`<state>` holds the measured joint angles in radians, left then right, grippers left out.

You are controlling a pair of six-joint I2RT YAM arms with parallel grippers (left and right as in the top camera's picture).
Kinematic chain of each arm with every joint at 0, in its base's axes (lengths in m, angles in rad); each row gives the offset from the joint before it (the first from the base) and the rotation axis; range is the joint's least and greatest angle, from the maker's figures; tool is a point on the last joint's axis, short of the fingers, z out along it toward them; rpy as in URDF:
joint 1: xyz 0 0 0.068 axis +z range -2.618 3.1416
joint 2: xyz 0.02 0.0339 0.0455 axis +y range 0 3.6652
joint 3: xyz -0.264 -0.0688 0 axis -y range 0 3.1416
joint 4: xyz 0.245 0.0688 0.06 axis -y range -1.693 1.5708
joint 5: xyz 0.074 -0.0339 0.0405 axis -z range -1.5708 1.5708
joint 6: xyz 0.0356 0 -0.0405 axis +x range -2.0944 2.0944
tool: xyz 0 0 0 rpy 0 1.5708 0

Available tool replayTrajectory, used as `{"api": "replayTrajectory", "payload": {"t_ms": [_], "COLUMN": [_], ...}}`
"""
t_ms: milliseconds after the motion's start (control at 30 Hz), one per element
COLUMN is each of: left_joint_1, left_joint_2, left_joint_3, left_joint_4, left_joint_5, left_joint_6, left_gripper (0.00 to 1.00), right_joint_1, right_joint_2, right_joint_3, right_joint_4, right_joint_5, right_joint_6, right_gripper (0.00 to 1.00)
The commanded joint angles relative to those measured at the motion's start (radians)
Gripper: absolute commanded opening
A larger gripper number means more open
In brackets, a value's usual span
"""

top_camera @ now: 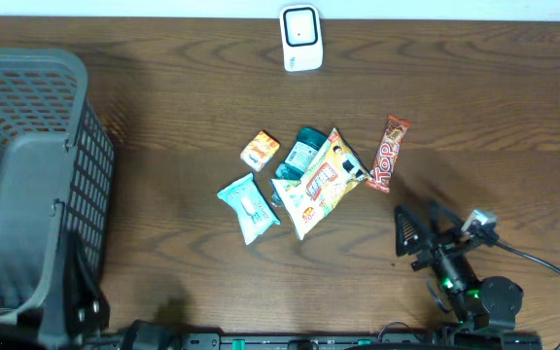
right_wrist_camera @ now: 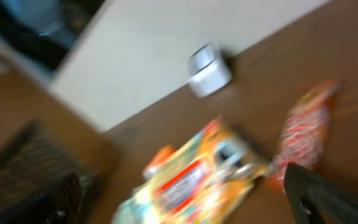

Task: Scan the item barcode
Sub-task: 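Return the left arm to rest and raise the right gripper, then reach the right gripper toward the yellow pack on the table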

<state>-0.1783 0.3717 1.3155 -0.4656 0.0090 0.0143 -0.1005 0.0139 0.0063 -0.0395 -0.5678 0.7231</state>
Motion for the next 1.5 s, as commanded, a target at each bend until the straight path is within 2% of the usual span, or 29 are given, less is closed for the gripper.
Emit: {"api": "replayTrajectory", "payload": {"t_ms": [0, 100, 500, 700, 867, 933, 1100, 1267, 1467], "left_joint_1": [0.069, 0.066, 0.113, 0.1, 0.098, 0.098, 0.098, 0.098, 0.099], "left_joint_2": [-0.058, -0.088, -0.253, -0.356, -0.368, -0.368, -0.368, -0.361, -0.323], "left_joint_3": [-0.002, -0.002, -0.002, -0.011, -0.053, -0.077, -0.15, -0.273, -0.438], "left_joint_4": [-0.01, -0.011, -0.047, -0.077, -0.09, -0.09, -0.072, 0.119, 0.266], "left_joint_5": [0.236, 0.292, 0.344, 0.349, 0.331, 0.278, -0.058, -0.361, -0.405], "left_joint_6": [-0.073, -0.076, -0.106, -0.105, -0.013, 0.0, 0.0, -0.001, -0.036], "left_gripper": [0.98, 0.98, 0.98, 0.98, 0.98, 0.98, 0.98, 0.98, 0.98], "right_joint_1": [0.004, 0.004, 0.004, 0.004, 0.004, 0.004, 0.004, 0.004, 0.004], "right_joint_2": [0.002, 0.002, 0.002, 0.002, 0.002, 0.002, 0.002, 0.006, 0.053], "right_joint_3": [-0.001, -0.001, -0.001, -0.001, -0.001, -0.001, 0.0, 0.0, 0.0], "right_joint_4": [-0.002, -0.003, -0.032, 0.015, 0.021, 0.024, 0.025, 0.021, -0.029], "right_joint_5": [-0.237, -0.285, -0.337, -0.336, -0.356, -0.398, -0.425, -0.401, -0.298], "right_joint_6": [0.228, 0.268, 0.246, 0.291, 0.259, 0.196, 0.152, 0.132, 0.125], "right_gripper": [0.99, 0.99, 0.99, 0.99, 0.99, 0.99, 0.99, 0.99, 0.99]}}
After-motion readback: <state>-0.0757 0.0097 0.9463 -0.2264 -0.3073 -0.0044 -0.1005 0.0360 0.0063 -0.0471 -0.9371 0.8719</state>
